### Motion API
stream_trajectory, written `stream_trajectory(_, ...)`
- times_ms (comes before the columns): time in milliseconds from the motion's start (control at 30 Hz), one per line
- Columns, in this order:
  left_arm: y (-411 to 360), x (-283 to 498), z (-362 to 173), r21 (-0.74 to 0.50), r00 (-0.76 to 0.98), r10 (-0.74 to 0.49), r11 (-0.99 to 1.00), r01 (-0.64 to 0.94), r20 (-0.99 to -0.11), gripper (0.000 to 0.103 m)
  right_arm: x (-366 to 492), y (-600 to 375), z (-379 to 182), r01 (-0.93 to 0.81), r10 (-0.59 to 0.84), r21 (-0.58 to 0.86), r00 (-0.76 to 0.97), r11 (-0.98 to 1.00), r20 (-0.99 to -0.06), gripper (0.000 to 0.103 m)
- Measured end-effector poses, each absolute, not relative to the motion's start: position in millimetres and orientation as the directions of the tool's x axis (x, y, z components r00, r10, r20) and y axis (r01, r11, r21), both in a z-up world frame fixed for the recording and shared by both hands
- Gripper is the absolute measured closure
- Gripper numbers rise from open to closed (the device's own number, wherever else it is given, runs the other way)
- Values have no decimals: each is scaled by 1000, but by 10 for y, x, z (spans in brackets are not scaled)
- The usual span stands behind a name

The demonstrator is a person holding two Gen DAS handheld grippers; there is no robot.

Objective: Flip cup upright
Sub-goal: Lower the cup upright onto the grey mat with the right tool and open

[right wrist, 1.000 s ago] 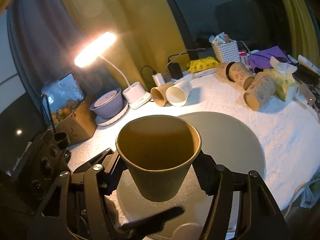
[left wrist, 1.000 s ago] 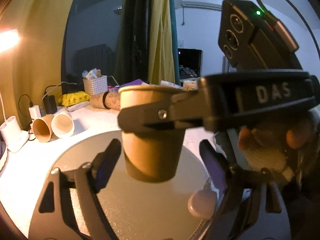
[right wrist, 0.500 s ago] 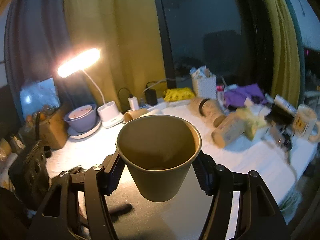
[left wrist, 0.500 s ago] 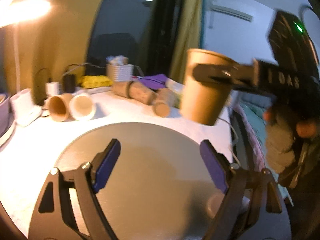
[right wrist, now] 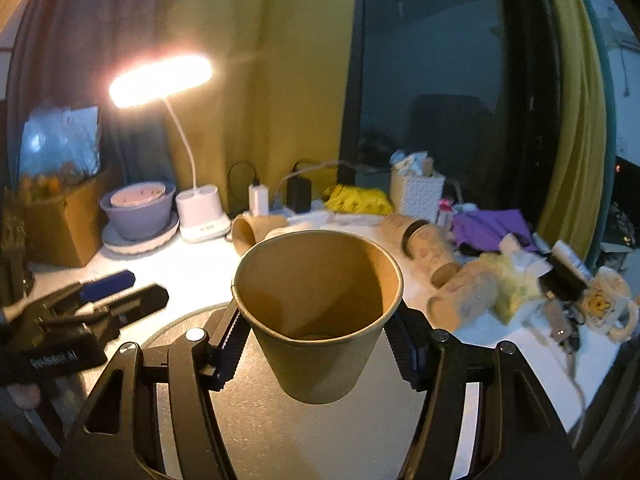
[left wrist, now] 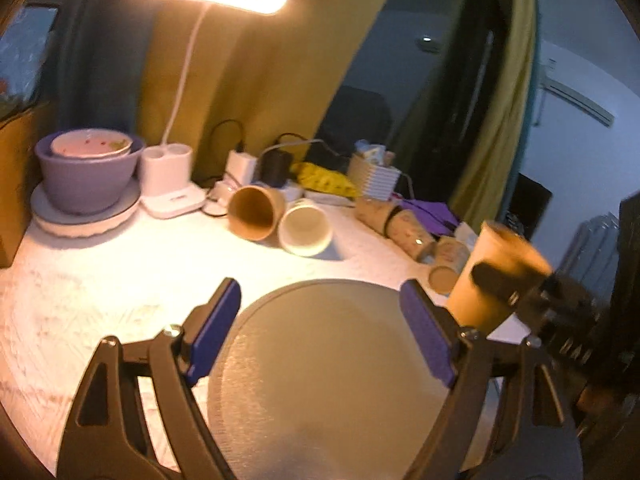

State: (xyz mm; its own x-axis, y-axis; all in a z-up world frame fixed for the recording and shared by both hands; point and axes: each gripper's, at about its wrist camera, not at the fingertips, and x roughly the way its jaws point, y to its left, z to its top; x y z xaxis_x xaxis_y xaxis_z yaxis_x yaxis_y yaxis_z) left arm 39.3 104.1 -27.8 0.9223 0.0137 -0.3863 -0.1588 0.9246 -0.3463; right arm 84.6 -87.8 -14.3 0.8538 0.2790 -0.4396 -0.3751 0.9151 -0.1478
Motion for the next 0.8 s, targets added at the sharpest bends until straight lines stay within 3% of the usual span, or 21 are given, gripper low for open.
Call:
stream_trajectory(300, 1087, 456, -328, -346, 911, 40, 917, -196, -411, 20, 1084, -750, -474, -372, 251, -145, 818, 917, -517, 37)
stream_trajectory(800, 1028, 462, -333, -331, 904, 30, 925, -186, -426, 20, 1125, -814, -532, -367, 237, -116, 781, 923, -578, 37)
